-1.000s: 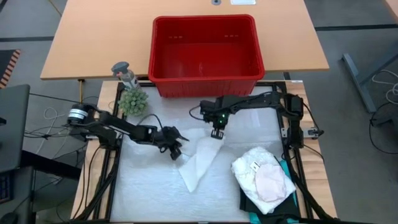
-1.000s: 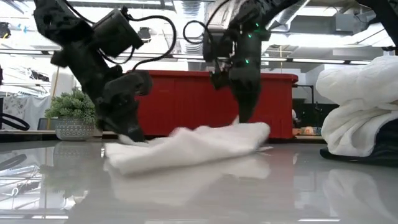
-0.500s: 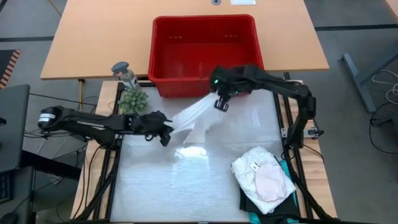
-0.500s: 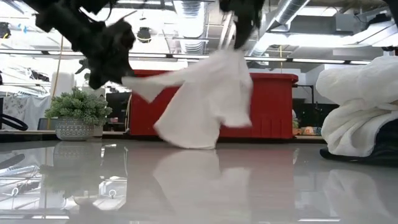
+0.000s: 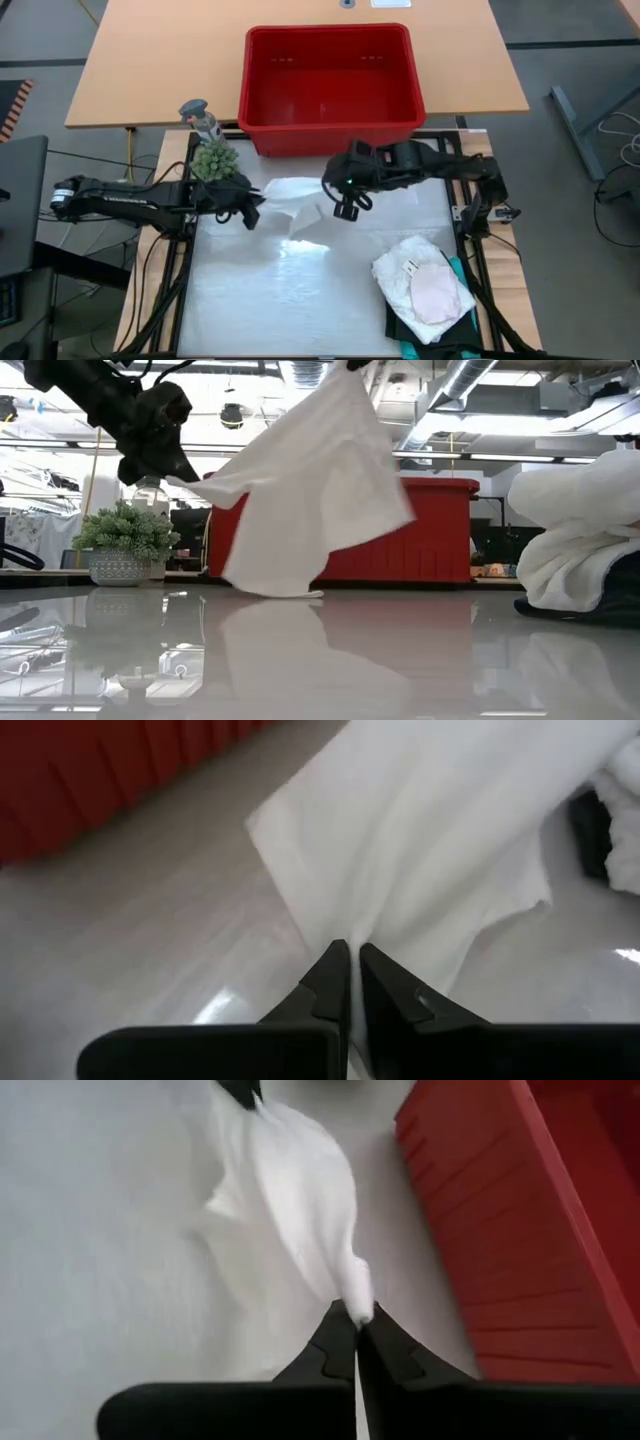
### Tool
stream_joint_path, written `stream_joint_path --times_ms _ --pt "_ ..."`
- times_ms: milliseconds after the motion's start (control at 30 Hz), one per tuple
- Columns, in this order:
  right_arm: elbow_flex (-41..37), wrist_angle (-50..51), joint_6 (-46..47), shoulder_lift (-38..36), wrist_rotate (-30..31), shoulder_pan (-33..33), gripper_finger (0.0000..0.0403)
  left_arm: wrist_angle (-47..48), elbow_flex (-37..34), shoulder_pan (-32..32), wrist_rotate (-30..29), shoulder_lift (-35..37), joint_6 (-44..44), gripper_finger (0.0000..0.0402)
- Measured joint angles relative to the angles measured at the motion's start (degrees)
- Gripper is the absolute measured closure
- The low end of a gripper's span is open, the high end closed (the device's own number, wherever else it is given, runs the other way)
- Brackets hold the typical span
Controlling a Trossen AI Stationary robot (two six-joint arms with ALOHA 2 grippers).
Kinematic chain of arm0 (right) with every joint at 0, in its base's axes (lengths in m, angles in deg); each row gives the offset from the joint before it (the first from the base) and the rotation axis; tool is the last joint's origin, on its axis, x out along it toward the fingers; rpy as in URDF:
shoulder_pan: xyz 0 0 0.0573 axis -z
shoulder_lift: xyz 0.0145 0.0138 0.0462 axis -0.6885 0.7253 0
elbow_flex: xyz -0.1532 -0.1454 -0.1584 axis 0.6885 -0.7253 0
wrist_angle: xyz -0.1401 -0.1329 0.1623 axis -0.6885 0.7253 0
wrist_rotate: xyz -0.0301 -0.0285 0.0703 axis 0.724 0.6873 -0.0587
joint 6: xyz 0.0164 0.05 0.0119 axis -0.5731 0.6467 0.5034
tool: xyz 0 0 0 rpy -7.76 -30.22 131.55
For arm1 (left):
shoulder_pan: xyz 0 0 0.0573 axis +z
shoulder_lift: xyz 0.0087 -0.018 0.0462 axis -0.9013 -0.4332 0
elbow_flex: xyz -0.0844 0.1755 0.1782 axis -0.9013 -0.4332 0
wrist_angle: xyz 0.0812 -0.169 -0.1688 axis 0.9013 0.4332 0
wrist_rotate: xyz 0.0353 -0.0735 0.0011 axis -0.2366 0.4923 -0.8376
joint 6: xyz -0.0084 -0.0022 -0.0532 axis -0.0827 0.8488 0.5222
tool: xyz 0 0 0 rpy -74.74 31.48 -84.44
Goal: Fold Laundry from Bin
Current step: Fold the white boxers
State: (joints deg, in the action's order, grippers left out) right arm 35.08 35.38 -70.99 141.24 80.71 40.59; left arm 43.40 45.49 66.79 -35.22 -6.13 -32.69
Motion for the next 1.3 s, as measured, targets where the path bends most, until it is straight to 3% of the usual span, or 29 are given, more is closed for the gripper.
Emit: stream_joint_path --times_ms 167,400,633,967,1233,1300 --pt "0.07 3.1 2.12 2.32 0.17 -0.41 0.0381 1.12 0.04 0.0 1.03 -0.02 2.27 0.0396" --pt "-0.02 13.17 -0.44 10.52 0.24 5.28 0.0381 1.11 0.04 -0.02 1.09 0.02 2.41 0.0396" --pt "-0.07 8.19 -11.14 19.68 -2.93 11.84 0.0379 3.84 -0.23 -0.03 -0.18 -0.24 2.43 0.0396" --pt "-0.09 3.64 -15.4 26.19 -7.06 21.7 0.0338 3.69 -7.12 -0.09 -0.26 -0.27 7.08 0.0396" --pt "-0.07 3.91 -15.01 22.6 -17.28 26.27 0.027 3.84 -12.21 -0.24 0.24 -0.24 8.68 0.0396" --pt "-0.14 4.32 -15.16 21.49 -23.4 26.95 0.0252 4.38 -12.91 -0.24 -0.14 -0.28 8.59 0.0395"
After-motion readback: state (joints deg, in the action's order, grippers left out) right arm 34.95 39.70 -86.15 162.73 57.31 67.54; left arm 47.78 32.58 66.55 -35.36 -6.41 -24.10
